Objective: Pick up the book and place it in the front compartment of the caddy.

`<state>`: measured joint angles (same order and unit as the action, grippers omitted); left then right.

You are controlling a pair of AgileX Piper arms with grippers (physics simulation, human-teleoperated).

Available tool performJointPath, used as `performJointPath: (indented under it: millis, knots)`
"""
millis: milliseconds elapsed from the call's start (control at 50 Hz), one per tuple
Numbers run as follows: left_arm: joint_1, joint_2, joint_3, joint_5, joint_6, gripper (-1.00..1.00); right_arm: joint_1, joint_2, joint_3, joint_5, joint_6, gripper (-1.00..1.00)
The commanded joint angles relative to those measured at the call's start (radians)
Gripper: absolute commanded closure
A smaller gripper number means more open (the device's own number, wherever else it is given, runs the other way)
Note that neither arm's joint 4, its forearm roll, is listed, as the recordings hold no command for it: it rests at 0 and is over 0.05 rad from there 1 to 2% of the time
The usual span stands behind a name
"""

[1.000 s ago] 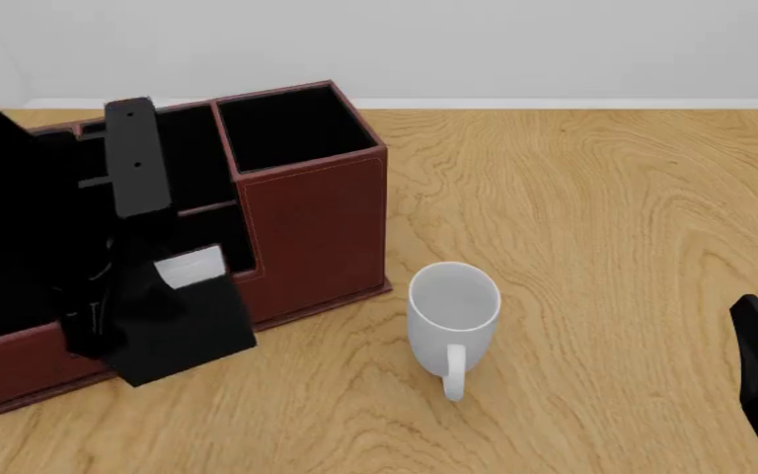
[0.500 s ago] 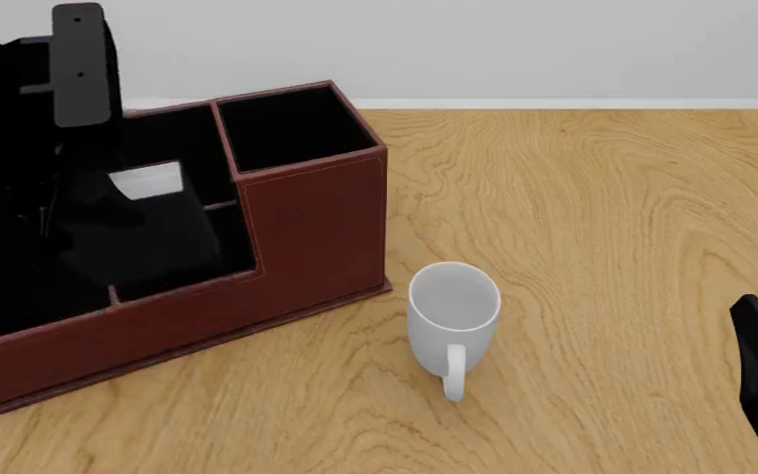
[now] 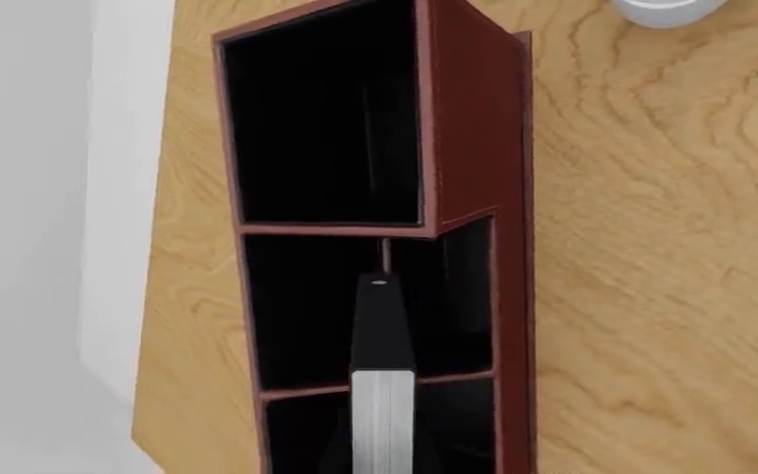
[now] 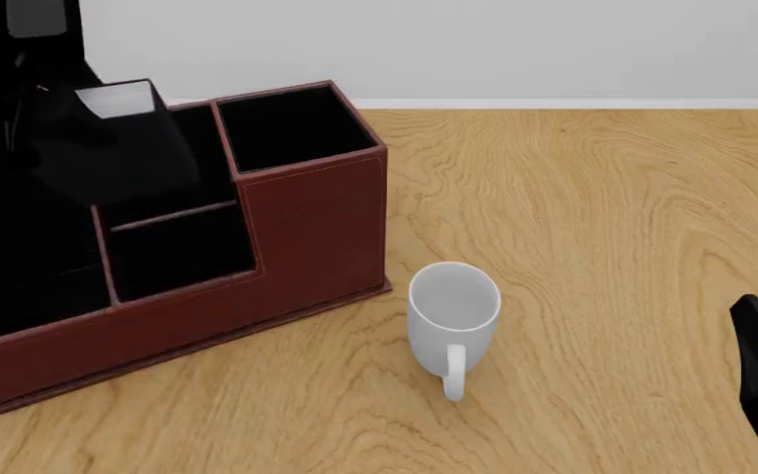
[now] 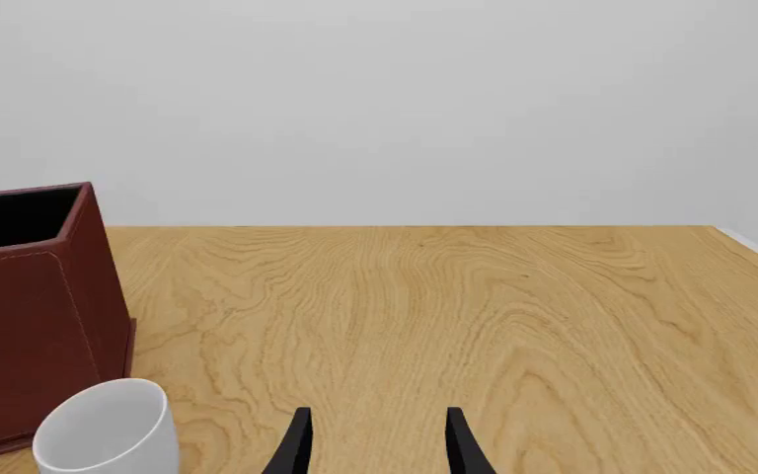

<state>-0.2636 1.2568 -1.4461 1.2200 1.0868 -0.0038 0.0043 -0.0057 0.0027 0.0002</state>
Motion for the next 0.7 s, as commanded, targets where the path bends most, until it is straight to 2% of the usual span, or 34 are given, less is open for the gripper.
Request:
performJointPath:
  millis: [20, 120, 200, 300, 700]
  knots:
    - [0.025, 0.040, -0.090, 0.000, 0.029, 1.00, 0.000, 0.000, 0.000, 0.000, 0.000, -1.00]
    - [0.039, 0.062, -0.100, 0.000, 0.016, 1.00, 0.000, 0.000, 0.000, 0.000, 0.000, -1.00]
    - [0.047, 0.072, -0.114, 0.000, 0.034, 1.00, 0.000, 0.000, 0.000, 0.000, 0.000, -1.00]
    - [0.039, 0.108, -0.164, 0.000, -0.001, 1.00, 0.000, 0.000, 0.000, 0.000, 0.000, -1.00]
    - [0.021, 0.170, -0.158, -0.003, -0.068, 1.00, 0.000, 0.000, 0.000, 0.000, 0.000, -1.00]
